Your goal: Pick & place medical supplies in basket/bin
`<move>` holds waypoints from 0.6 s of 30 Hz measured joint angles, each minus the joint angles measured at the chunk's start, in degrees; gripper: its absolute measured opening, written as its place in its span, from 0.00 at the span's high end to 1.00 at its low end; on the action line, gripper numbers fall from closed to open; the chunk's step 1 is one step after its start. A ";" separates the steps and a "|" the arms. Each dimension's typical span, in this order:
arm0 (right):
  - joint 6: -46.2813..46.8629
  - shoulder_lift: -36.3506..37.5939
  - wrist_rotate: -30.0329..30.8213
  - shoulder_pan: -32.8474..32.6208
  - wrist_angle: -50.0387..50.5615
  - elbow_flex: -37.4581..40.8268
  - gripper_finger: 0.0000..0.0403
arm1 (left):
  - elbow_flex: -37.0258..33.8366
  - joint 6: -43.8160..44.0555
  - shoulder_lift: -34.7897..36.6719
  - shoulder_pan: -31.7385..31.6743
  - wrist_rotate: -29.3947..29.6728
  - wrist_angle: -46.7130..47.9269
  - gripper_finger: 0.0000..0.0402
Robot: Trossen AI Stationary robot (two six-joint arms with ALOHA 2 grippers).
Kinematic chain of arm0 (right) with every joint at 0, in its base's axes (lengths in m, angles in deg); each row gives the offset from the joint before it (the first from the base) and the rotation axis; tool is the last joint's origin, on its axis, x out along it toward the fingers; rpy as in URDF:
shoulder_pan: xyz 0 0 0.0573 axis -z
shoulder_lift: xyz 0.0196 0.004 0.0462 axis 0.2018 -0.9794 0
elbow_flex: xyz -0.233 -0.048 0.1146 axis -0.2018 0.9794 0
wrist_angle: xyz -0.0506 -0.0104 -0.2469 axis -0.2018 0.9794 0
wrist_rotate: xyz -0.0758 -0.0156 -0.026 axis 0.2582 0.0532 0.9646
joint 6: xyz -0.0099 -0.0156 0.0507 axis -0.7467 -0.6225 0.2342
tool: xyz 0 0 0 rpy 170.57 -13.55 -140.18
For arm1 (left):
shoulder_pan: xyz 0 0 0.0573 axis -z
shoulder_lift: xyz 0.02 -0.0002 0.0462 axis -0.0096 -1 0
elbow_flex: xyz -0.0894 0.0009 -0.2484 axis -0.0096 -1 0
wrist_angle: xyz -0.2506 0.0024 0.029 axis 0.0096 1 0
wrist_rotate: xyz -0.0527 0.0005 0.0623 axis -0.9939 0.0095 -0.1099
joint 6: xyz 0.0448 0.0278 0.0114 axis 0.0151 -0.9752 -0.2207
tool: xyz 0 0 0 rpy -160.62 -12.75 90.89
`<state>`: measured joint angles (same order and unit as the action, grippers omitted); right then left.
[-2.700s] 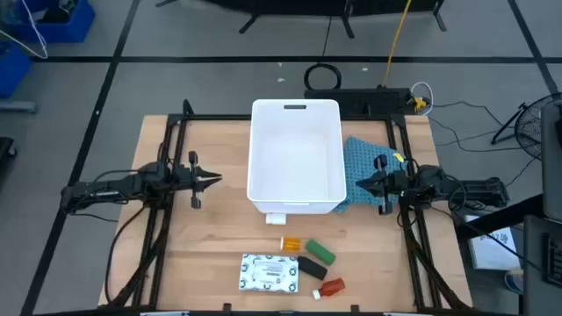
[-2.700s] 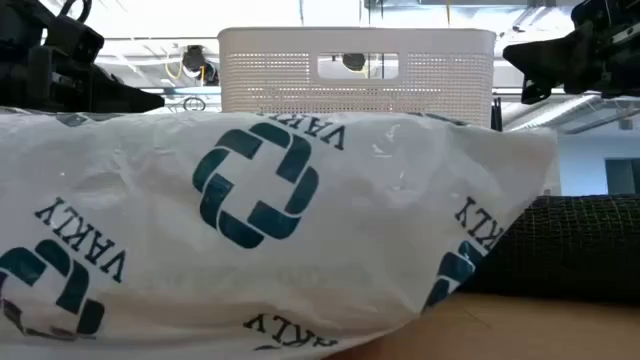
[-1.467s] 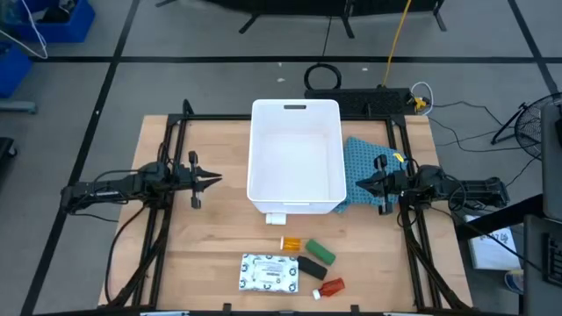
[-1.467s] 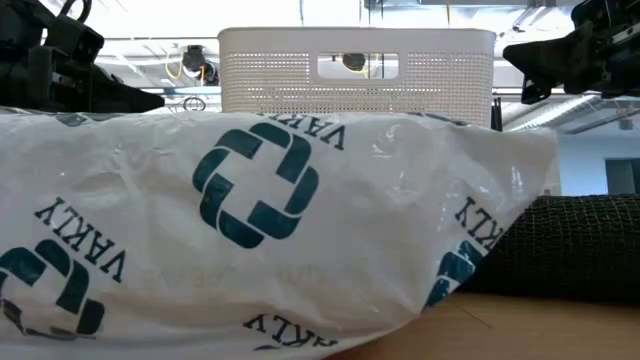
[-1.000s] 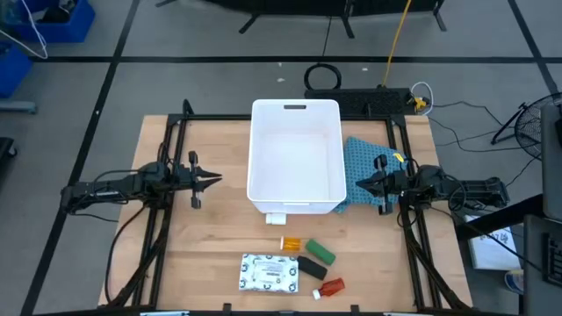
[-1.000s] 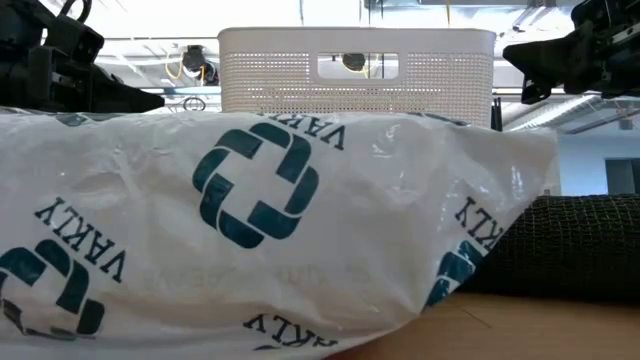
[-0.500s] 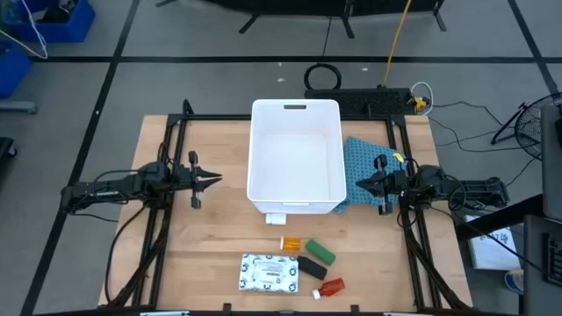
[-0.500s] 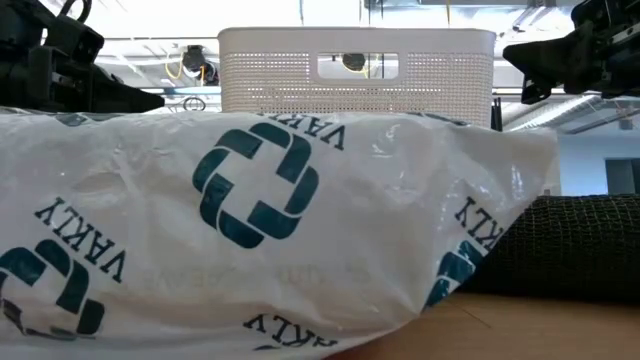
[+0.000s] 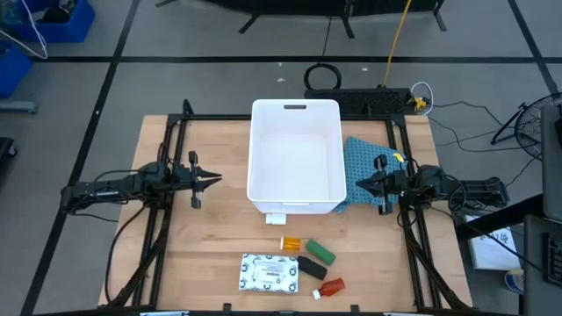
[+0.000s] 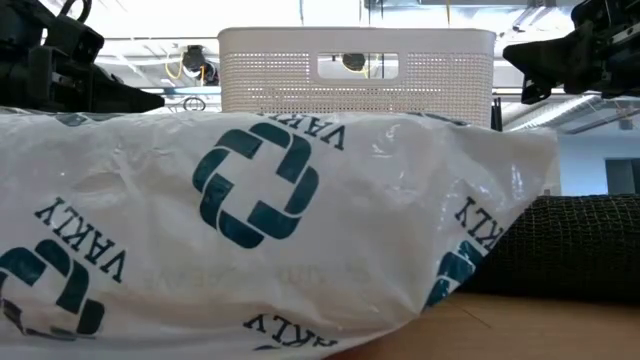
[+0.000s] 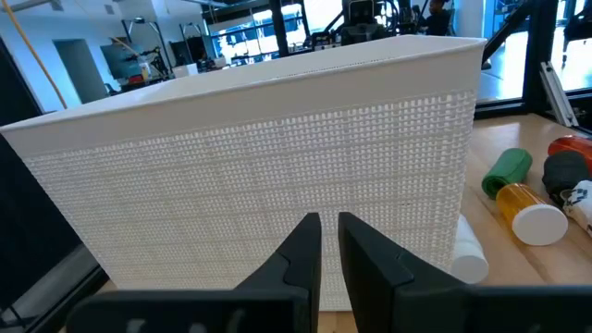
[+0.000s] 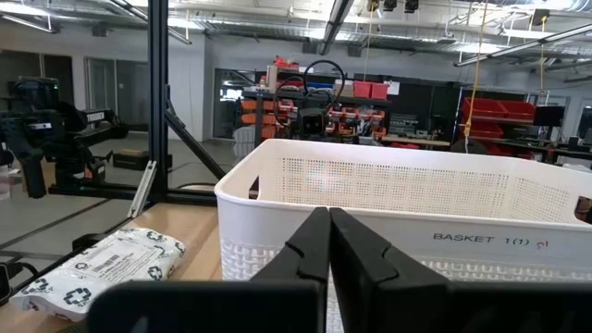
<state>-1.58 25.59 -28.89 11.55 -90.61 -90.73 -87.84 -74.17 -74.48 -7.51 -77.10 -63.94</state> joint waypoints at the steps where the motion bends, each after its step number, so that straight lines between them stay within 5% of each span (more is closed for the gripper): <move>1: 0.00 0.00 0.00 -0.01 -0.02 -0.01 1.00 | 0.00 0.00 0.02 -0.02 0.00 0.00 0.88; 18: 0.15 0.00 0.02 0.00 -1.32 0.00 1.00 | -0.02 0.33 0.00 0.00 -0.02 0.00 0.88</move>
<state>-1.43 25.60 -28.87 11.56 -91.93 -90.73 -87.86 -73.84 -74.48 -7.51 -77.12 -63.94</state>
